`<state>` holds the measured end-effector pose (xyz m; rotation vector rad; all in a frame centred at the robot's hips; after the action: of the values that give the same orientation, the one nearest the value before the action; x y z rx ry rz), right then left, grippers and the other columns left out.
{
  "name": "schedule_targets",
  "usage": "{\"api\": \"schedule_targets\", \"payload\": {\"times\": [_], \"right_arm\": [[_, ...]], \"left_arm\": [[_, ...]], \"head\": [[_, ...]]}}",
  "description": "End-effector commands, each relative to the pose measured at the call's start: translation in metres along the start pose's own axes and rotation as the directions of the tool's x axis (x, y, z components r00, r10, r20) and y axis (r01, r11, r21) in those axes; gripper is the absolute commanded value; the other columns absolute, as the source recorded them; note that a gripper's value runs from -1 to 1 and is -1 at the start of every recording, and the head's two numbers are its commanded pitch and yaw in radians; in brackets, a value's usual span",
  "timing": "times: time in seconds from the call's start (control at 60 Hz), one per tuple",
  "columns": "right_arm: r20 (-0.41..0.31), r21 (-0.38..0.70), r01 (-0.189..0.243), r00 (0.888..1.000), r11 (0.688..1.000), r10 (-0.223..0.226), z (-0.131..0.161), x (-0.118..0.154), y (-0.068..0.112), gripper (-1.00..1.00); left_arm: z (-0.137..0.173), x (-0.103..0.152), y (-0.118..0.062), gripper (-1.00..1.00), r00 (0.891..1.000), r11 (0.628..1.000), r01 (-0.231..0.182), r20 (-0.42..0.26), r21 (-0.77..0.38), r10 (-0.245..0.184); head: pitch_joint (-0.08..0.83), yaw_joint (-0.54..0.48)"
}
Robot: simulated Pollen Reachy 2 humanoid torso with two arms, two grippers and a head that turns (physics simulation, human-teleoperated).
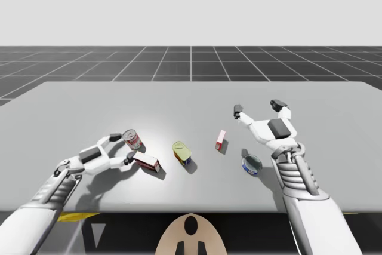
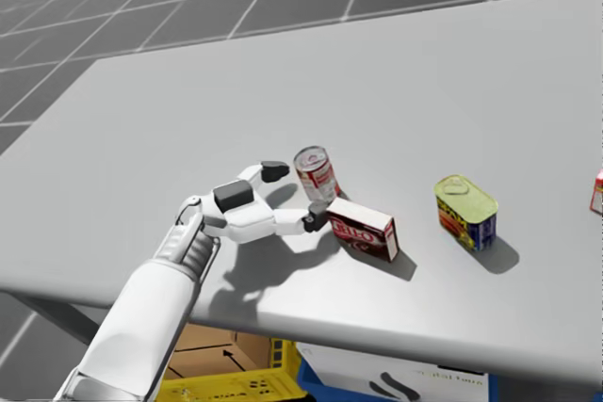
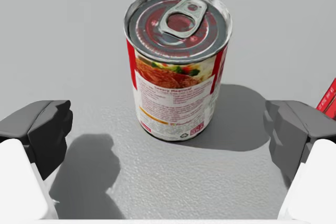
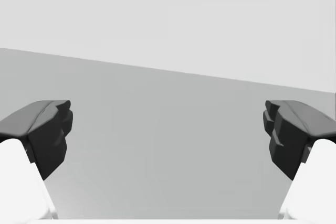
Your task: Lift the red soup can off the table.
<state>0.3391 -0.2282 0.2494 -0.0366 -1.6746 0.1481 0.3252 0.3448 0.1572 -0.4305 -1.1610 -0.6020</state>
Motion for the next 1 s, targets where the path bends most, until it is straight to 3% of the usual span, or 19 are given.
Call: {"api": "schedule_targets", "payload": {"times": [0.017,0.467,0.5,0.517,0.533,0.567,0.583,0.8,1.0], "right_arm": [[0.007,-0.001,0.001,1.0,1.0,-0.001,0.001,0.002,0.0,-1.0],[0.016,0.0,0.008,1.0,1.0,-0.008,0.002,0.005,-0.001,-1.0],[0.016,0.0,0.008,1.0,1.0,-0.008,0.002,0.005,-0.001,-1.0],[0.016,0.0,0.008,1.0,1.0,-0.008,0.002,0.005,-0.001,-1.0],[0.016,-0.001,0.008,1.0,1.0,-0.008,0.002,0.005,-0.001,-1.0],[0.016,-0.001,0.009,1.0,1.0,-0.009,0.002,0.005,-0.001,-1.0],[0.016,-0.001,0.01,1.0,1.0,-0.01,0.002,0.005,-0.001,-1.0],[0.019,-0.005,0.012,1.0,1.0,-0.012,0.003,0.006,-0.001,-1.0],[0.018,-0.009,0.015,1.0,1.0,-0.014,0.004,0.007,-0.002,-1.0]], "left_arm": [[-0.014,0.006,0.001,-1.0,1.0,1.0,0.002,-0.01,0.009,-0.002],[-0.039,0.014,-0.002,-1.0,1.0,0.999,0.007,-0.006,0.035,-0.007],[-0.039,0.014,-0.002,-0.82,1.0,0.999,0.009,-0.003,0.037,-0.009],[-0.039,0.013,-0.002,-0.52,1.0,0.999,0.01,-0.002,0.039,-0.01],[-0.038,0.013,-0.002,0.73,1.0,0.999,0.012,0.002,0.041,-0.012],[-0.038,0.013,-0.002,0.77,1.0,0.999,0.014,0.004,0.04,-0.014],[-0.037,0.012,-0.002,0.95,1.0,0.999,0.022,0.007,0.043,-0.022],[-0.034,0.01,-0.001,1.0,0.999,0.998,0.031,0.016,0.049,-0.031],[-0.033,0.008,-0.001,1.0,0.999,0.998,0.036,0.014,0.047,-0.037]], "head": [[0.653,0.41],[0.657,0.39],[0.657,0.39],[0.657,0.39],[0.656,0.39],[0.656,0.39],[0.654,0.39],[0.577,0.4],[0.386,0.39]]}}
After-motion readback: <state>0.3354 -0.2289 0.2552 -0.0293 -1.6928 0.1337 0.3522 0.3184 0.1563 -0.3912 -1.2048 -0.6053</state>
